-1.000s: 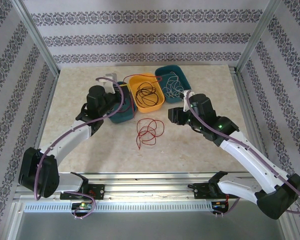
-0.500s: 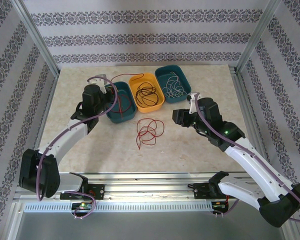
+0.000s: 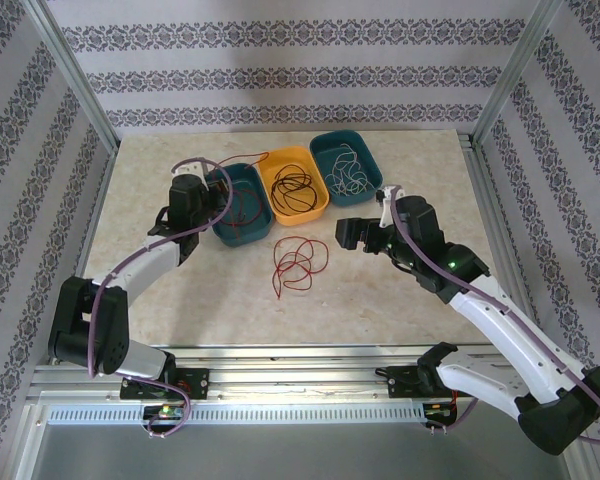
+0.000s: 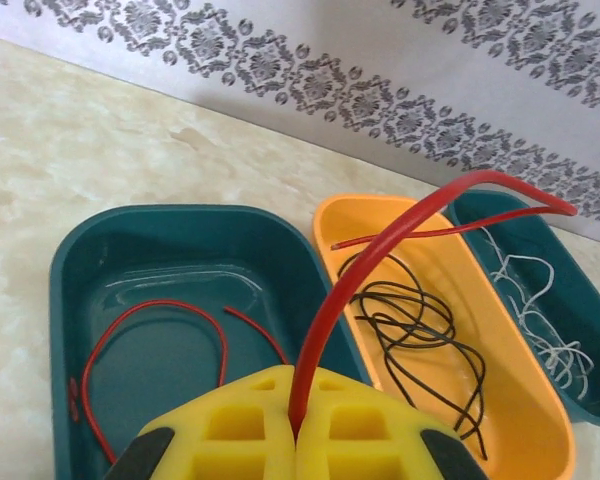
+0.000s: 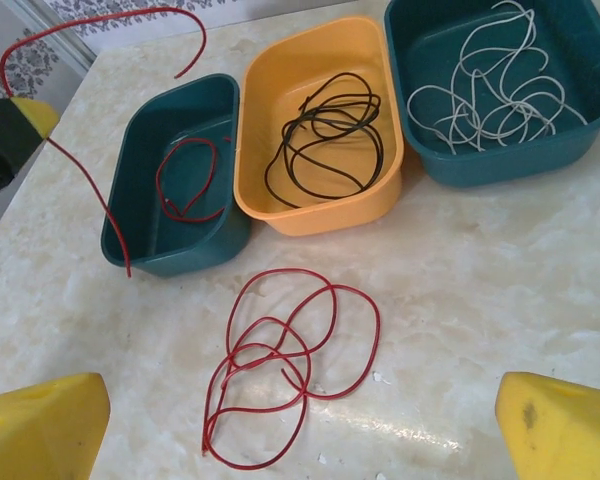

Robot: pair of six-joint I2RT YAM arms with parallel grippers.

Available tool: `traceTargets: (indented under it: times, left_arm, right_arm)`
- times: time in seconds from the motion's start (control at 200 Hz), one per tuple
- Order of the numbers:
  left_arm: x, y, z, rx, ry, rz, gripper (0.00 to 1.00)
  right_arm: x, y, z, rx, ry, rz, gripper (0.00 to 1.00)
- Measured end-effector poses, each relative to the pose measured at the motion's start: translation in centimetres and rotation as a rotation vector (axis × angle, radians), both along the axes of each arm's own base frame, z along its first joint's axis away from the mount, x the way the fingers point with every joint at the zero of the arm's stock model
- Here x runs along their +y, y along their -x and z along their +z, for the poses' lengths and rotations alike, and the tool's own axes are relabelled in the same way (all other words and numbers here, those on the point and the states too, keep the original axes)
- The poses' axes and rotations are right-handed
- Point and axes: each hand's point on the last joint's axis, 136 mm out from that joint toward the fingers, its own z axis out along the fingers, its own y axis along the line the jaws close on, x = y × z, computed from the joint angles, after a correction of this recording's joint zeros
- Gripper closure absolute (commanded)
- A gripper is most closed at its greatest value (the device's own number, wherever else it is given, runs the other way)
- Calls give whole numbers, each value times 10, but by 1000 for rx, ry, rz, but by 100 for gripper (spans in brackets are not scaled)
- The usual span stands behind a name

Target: Untangle the cables

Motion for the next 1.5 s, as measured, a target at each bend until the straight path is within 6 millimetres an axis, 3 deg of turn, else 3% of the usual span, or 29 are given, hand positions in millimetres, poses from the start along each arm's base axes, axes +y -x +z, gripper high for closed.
traceTargets:
  times: [0.32, 0.635, 1.084, 1.344, 1.499]
  left_arm:
    - [11, -3, -31, 51, 6, 36, 100]
    - [15, -16, -7, 27, 9, 52, 100]
    - [26, -27, 3, -25, -62, 50, 100]
    - [35, -39, -9, -31, -89, 64, 100]
    - [35, -35, -21, -15, -98, 61, 100]
  right_arm:
    - [-8, 1, 2, -19, 10, -31, 1]
    - [-13, 1, -3, -7, 14, -61, 2]
    - [-15, 0, -3, -7, 15, -70, 2]
    - [-15, 0, -3, -6, 13, -72, 2]
    - [-16, 0, -3, -6, 13, -75, 1]
